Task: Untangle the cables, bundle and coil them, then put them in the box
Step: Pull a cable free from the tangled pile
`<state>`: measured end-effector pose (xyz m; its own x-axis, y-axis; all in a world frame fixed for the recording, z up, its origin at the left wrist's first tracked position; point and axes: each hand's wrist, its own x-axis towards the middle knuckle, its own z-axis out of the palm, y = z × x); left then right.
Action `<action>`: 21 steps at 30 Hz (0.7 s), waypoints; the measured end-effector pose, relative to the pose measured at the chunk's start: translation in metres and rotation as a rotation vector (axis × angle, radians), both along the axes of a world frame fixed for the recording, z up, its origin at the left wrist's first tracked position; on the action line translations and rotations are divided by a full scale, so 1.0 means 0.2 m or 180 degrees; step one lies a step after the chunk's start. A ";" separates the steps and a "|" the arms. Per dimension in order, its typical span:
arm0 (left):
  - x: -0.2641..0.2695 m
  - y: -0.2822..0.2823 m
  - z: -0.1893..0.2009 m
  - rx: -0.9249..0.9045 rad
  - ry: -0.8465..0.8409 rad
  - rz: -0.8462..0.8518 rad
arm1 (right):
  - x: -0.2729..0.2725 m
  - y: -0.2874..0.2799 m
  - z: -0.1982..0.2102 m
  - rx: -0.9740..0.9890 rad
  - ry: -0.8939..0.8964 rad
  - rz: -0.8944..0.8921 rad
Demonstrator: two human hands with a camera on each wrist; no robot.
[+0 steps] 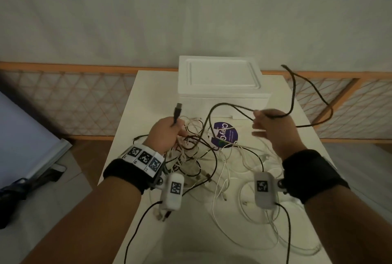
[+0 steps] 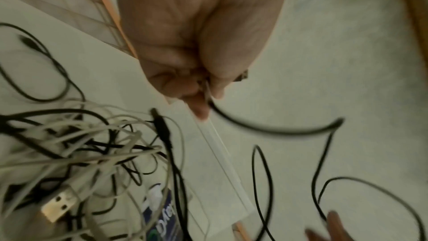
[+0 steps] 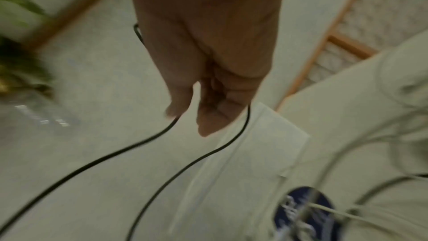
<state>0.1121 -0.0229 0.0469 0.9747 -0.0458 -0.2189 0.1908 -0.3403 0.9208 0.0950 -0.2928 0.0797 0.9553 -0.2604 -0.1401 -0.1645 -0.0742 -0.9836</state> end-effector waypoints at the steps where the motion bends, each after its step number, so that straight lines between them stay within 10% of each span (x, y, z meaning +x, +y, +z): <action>1: 0.01 0.01 -0.03 0.0151 0.0018 0.0196 | -0.01 -0.04 -0.04 -0.0590 0.0456 0.0308; 4: -0.01 -0.01 -0.07 -0.0497 0.0478 0.0697 | -0.16 0.01 -0.11 -0.2356 0.2023 0.2432; 6: -0.03 -0.04 -0.06 -0.1247 0.0867 0.1042 | -0.26 0.12 -0.08 -0.1884 0.1922 0.3106; 8: -0.05 -0.06 -0.05 -0.1719 0.1002 0.1218 | -0.30 0.25 -0.02 -0.1472 0.0792 0.2723; 11: -0.09 -0.11 -0.01 -0.2369 0.1058 0.1300 | -0.21 0.42 0.06 -0.2653 -0.1429 0.1937; 14: -0.11 -0.16 0.03 -0.2958 0.1126 0.1408 | -0.07 0.49 0.01 -0.3984 -0.1299 0.2820; 21: -0.09 -0.06 0.02 -0.4119 0.0815 0.2030 | 0.05 0.42 0.00 -0.3567 -0.1064 0.3104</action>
